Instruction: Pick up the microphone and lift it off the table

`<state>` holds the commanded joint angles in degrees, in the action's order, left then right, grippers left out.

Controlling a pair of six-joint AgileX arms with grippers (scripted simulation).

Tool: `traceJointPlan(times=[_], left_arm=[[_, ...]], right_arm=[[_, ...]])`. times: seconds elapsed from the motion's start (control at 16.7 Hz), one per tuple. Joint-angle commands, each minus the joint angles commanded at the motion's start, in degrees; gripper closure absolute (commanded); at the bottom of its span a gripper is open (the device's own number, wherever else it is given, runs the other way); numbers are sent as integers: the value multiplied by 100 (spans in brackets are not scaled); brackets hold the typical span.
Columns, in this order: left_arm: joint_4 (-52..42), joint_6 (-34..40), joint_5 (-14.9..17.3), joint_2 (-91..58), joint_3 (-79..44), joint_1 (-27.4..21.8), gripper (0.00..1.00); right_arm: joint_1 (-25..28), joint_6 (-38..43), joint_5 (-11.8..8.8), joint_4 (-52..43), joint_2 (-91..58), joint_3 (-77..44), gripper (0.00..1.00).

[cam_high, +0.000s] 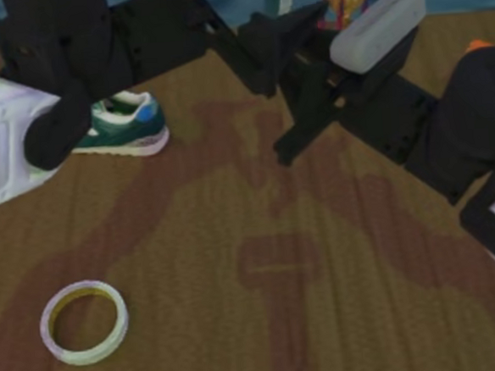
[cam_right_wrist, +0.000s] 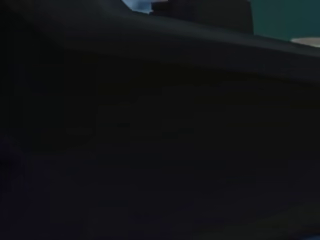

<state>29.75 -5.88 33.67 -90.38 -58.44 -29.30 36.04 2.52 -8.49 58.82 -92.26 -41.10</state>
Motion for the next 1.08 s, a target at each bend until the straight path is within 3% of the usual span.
traceJointPlan(times=[0.6, 1.08], left_arm=[[0, 0, 0, 0, 0, 0, 98], [0, 0, 0, 0, 0, 0, 100]], right_arm=[[0, 0, 0, 0, 0, 0, 100], [0, 0, 0, 0, 0, 0, 100]])
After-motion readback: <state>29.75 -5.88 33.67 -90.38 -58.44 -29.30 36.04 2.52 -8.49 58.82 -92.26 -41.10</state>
